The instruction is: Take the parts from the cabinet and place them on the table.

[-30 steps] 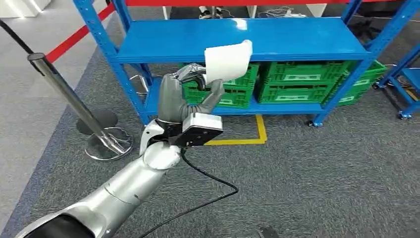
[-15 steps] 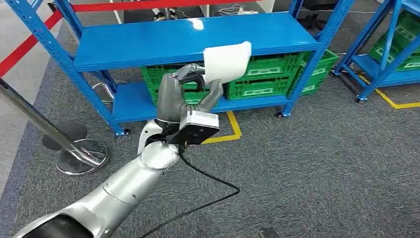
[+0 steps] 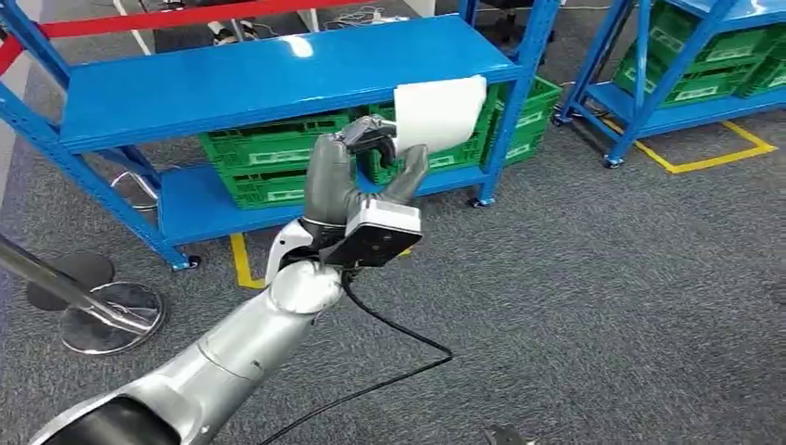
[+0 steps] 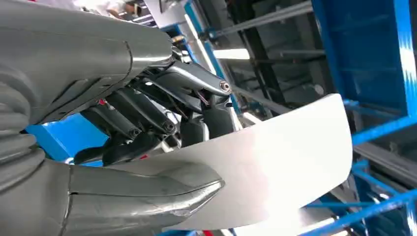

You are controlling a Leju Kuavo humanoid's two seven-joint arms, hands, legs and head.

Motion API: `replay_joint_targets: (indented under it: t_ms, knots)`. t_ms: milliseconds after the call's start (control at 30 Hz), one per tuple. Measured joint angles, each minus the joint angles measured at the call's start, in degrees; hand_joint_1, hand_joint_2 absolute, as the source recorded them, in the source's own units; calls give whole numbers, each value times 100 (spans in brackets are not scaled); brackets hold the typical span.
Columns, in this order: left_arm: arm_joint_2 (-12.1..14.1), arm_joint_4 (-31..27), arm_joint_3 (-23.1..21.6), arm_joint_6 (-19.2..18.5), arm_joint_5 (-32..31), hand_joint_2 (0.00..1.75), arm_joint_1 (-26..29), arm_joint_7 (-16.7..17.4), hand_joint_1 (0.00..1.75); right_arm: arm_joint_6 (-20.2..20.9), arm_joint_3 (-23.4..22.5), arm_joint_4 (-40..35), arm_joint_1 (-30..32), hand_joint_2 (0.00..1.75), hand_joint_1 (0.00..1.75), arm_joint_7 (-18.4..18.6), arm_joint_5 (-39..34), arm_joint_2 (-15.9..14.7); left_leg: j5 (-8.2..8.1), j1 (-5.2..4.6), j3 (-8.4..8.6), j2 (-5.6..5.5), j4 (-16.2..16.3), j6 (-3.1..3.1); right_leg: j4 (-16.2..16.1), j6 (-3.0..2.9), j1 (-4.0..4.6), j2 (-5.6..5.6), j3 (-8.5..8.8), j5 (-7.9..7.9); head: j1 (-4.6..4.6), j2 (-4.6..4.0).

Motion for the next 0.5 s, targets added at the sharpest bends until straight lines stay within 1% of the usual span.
replay_joint_targets:
  t_ms: [33,67,100,133,167,200,233,267,300,333,367,400,433,467,500]
  knots:
    - [7,-17,2,2,-11,175,-5,20,175,-4,0,0,19,175,0,13,13,0,-71,27,-12,-180,45,-61,-26,-34,-38,48,17,22,0,0]
    - [11,-28,-2,-2,-26,175,-7,26,175,-22,0,0,20,175,0,17,22,-7,-214,49,-76,-439,222,-85,-26,-57,-48,106,14,30,-13,0]
    - [29,-31,0,-2,-30,175,-3,35,175,-22,2,0,13,175,0,20,26,-13,-455,63,-239,-568,617,-100,-26,-76,-52,169,12,35,-18,0]
    - [57,-31,0,-2,-30,175,8,44,175,-22,4,0,8,175,0,20,26,-13,-703,71,-475,-605,1147,-114,-26,-84,-51,256,9,40,-17,0]
    - [83,-31,0,-2,-28,175,21,46,175,-24,4,0,16,175,0,20,26,-13,-855,70,-683,-610,1585,-123,-24,-88,-50,339,7,43,-15,0]
    - [98,-31,0,-2,-28,175,37,46,175,-31,4,0,27,175,0,22,28,-20,-874,71,-792,-611,1793,-127,-23,-88,-49,415,8,43,-15,0]
    - [105,-31,0,-4,-30,175,48,50,175,-37,2,0,37,175,0,22,28,-24,-759,71,-783,-611,1743,-121,-21,-87,-50,491,10,44,-15,0]
    - [105,-31,0,-4,-30,175,48,50,175,-37,2,0,41,175,0,24,30,-28,-540,75,-683,-619,1496,-106,-11,-85,-50,574,10,46,-20,0]
    - [103,-33,0,-7,-39,175,46,50,175,-39,4,0,40,175,0,24,30,-28,-247,83,-476,-666,1044,-85,1,-82,-50,659,15,46,-13,0]
    - [103,-42,0,-9,-50,175,45,50,175,-37,4,0,32,175,0,22,33,-28,40,99,-237,-855,510,-59,15,-73,-51,743,15,43,-18,0]
    - [109,-46,0,-11,-63,175,45,50,175,-37,4,0,25,175,0,22,33,-28,67,123,-122,-1175,251,-24,29,-52,-46,800,-10,43,-9,0]
    - [111,-48,-2,-20,-70,175,43,50,175,-37,4,0,13,175,0,22,33,-28,51,151,-74,-1174,136,-22,63,-22,-38,871,-47,45,-2,0]
    - [114,-50,0,-26,-74,175,45,55,175,-37,7,0,13,175,0,13,33,-31,-4,124,-84,-1129,112,-30,61,25,-67,914,-105,70,-15,0]
    - [109,-52,-2,-37,-81,175,47,59,175,-35,7,0,40,175,0,6,30,-31,1,104,-95,-1088,113,-15,35,78,-94,972,-127,92,-20,0]
    - [100,-57,-2,-50,-92,175,47,61,175,-33,5,0,61,175,0,2,28,-33,22,104,-84,-1034,81,15,13,120,-99,1030,-136,112,-13,0]
